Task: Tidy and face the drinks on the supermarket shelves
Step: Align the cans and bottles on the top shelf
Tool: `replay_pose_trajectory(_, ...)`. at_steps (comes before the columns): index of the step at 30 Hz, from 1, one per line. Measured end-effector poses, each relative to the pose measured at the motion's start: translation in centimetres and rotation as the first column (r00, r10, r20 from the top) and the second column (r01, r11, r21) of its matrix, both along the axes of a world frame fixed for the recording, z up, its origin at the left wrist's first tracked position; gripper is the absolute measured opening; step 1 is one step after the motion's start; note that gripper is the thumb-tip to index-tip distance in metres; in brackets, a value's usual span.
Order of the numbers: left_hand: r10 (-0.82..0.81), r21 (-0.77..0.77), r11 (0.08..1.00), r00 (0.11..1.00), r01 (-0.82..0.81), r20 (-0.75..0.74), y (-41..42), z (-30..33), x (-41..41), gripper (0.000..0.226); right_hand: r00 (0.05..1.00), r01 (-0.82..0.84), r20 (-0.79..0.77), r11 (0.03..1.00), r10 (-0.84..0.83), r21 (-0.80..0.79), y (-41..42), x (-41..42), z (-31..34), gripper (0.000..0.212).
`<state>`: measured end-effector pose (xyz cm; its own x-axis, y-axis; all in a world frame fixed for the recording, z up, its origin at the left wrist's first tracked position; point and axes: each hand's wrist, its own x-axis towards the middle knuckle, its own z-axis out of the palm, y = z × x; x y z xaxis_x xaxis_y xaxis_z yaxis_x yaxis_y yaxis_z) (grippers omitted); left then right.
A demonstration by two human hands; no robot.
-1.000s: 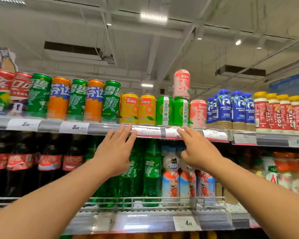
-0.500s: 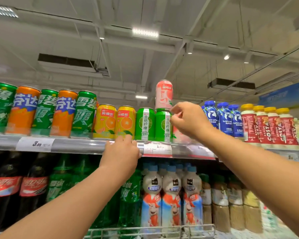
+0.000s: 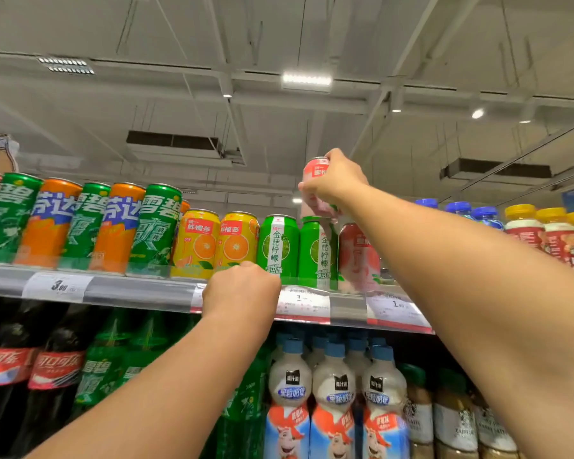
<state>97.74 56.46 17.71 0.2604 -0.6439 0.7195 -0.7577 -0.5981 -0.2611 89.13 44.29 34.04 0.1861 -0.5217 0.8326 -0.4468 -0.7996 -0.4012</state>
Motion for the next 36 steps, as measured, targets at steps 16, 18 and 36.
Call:
replay_pose_trajectory(16, 0.075, 0.048, 0.996, 0.997, -0.077, 0.034, -0.5, 0.2, -1.7, 0.029, 0.991, -0.018, 0.124, 0.962, 0.053, -0.272, 0.3, -13.1, -1.5, 0.064)
replay_pose_trajectory(18, 0.088, 0.047, 0.995, 0.995, -0.09, 0.055, -0.4, 0.0, -1.7, 0.029, 0.992, -0.008, 0.117, 0.973, 0.036, -0.232, -0.6, -14.0, -2.8, 0.063)
replay_pose_trajectory(36, 0.074, 0.082, 0.993, 0.982, -0.089, 0.172, 0.2, -1.3, -0.9, 0.034, 0.996, 0.077, 0.041, 0.997, -0.076, -0.028, -5.4, -11.9, -8.9, 0.065)
